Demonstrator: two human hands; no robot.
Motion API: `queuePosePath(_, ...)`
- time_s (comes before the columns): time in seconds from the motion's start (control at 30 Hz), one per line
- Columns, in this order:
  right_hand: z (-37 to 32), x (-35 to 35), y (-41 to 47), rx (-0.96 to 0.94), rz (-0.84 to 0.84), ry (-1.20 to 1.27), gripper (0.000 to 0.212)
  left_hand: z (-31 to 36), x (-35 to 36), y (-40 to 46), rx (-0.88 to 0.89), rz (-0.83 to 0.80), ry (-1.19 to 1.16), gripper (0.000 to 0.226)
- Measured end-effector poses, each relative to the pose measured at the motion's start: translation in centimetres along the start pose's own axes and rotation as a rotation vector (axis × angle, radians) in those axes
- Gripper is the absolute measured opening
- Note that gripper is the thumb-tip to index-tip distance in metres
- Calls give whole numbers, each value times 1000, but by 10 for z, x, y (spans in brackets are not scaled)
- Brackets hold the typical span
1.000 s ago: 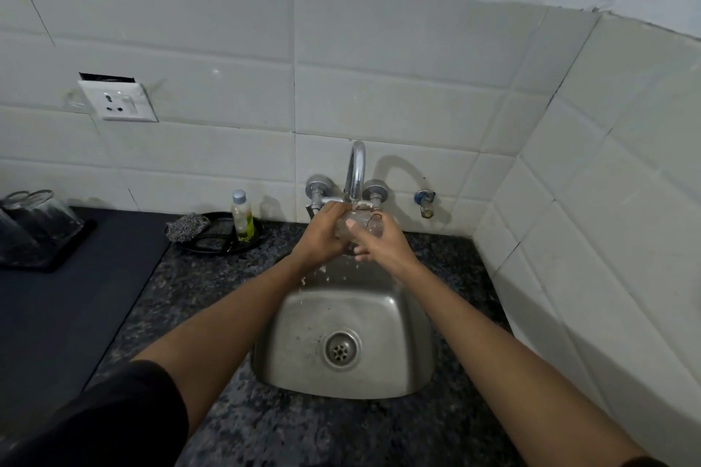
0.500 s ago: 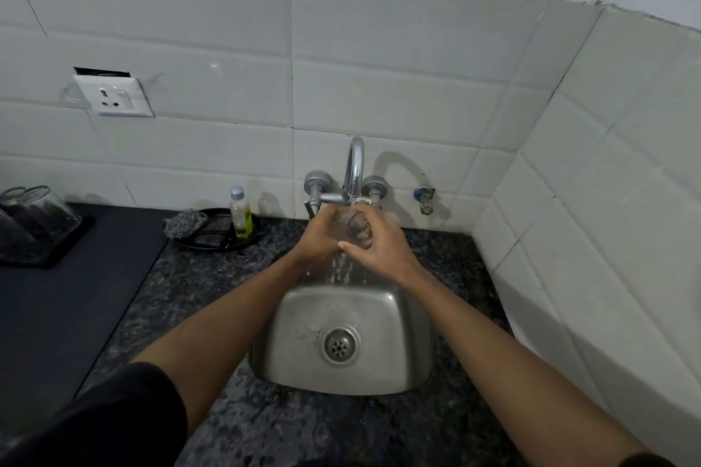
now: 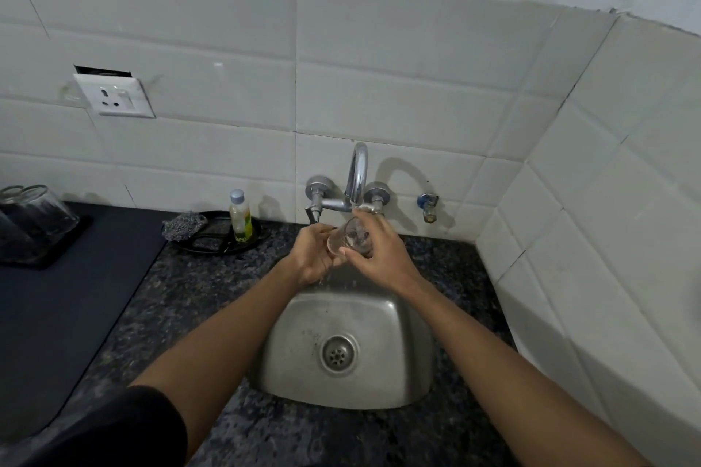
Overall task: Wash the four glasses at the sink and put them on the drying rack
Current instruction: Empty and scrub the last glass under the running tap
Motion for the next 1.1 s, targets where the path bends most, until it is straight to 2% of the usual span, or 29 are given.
queuePosePath(0.13,5,10,7,74,-52,36,86,-6,2,12,40,-42,161,44)
queuePosePath(0.27,7,17,13,48,-32,-4,78,-8,7,9,24,-12,34,36)
queuePosePath(0.33,5,13,13,-85,64,-146,65,-9,7,12,9,9,-39,35)
queuePosePath(0.4,0,8,13,-296,162,-310,41,-10,6,14,-12,50,-85,35)
queuePosePath(0.47,-1,10,16,-469,172,-433,23,-13,4,18,-11,88,-112,33)
queuePosePath(0.53,-2,14,21,-453,9,-444,24,-15,4,20,7,127,-136,33)
queuePosePath(0.63,-3,14,41,-232,-311,-431,24,-13,8,23,43,134,-120,29)
queuePosePath(0.7,-7,12,58,-176,-486,-409,20,-11,10,23,55,133,-96,28)
queuePosePath(0.83,-13,9,76,-11,-854,-216,25,-11,15,22,55,144,-182,49)
queuePosePath(0.9,-16,10,81,-18,-914,-242,25,-11,11,24,84,181,-182,46)
queuePosePath(0.97,-19,11,82,-190,-917,-386,21,-11,5,29,76,196,-143,27)
queuePosePath(1.03,-21,13,77,-392,-885,-622,16,-11,-2,31,-2,198,-48,20)
queuePosePath(1.1,-19,18,67,-498,-783,-793,12,-7,3,22,-56,189,-18,16)
Point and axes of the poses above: each hand's wrist, its own y-axis towards the middle knuckle, its own x-axis out of the palm, z = x × y, the point moved 3 cm from there along y, towards the middle knuckle, and after that the axes turned 14 degrees about -y, right-handed, at the moved point
